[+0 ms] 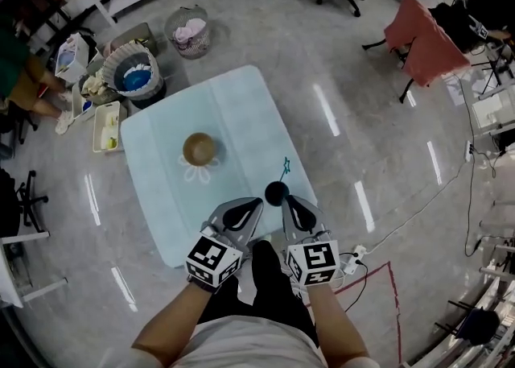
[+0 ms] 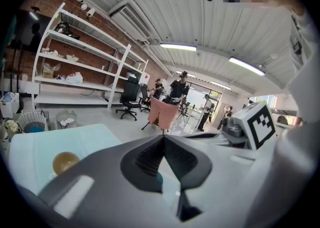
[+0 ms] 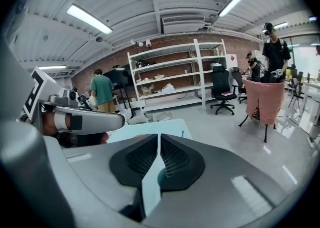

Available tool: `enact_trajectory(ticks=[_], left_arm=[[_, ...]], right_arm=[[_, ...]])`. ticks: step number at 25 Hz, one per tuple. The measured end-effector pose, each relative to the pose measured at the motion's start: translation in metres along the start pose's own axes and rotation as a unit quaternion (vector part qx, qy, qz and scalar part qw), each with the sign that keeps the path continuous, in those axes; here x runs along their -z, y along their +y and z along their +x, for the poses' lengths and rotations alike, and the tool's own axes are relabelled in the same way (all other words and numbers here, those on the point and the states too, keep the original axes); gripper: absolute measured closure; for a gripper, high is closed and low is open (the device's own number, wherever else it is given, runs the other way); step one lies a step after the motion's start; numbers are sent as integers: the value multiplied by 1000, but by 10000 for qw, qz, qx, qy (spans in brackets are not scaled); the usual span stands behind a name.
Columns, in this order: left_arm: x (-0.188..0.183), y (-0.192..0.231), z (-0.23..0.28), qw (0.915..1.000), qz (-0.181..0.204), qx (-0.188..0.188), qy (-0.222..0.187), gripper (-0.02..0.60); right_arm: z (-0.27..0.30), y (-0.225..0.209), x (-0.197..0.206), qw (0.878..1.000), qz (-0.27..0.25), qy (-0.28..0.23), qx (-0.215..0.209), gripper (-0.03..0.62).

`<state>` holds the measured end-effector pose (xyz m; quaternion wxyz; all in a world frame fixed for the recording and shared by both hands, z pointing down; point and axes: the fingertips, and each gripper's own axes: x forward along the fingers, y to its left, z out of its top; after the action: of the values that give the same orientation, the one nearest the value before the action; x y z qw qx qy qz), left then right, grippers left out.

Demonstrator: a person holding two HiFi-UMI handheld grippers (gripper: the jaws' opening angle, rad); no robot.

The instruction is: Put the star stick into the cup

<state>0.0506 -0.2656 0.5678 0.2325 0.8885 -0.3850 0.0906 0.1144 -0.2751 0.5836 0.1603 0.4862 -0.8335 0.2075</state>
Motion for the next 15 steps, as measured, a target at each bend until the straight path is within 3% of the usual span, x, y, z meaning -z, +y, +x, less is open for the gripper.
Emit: enact_trajectory(ticks=[15], left_arm=[[-63, -22, -55, 9987, 259, 236, -374, 575]], right_arm=[[-58, 49, -82, 9967, -112, -741, 319, 582]])
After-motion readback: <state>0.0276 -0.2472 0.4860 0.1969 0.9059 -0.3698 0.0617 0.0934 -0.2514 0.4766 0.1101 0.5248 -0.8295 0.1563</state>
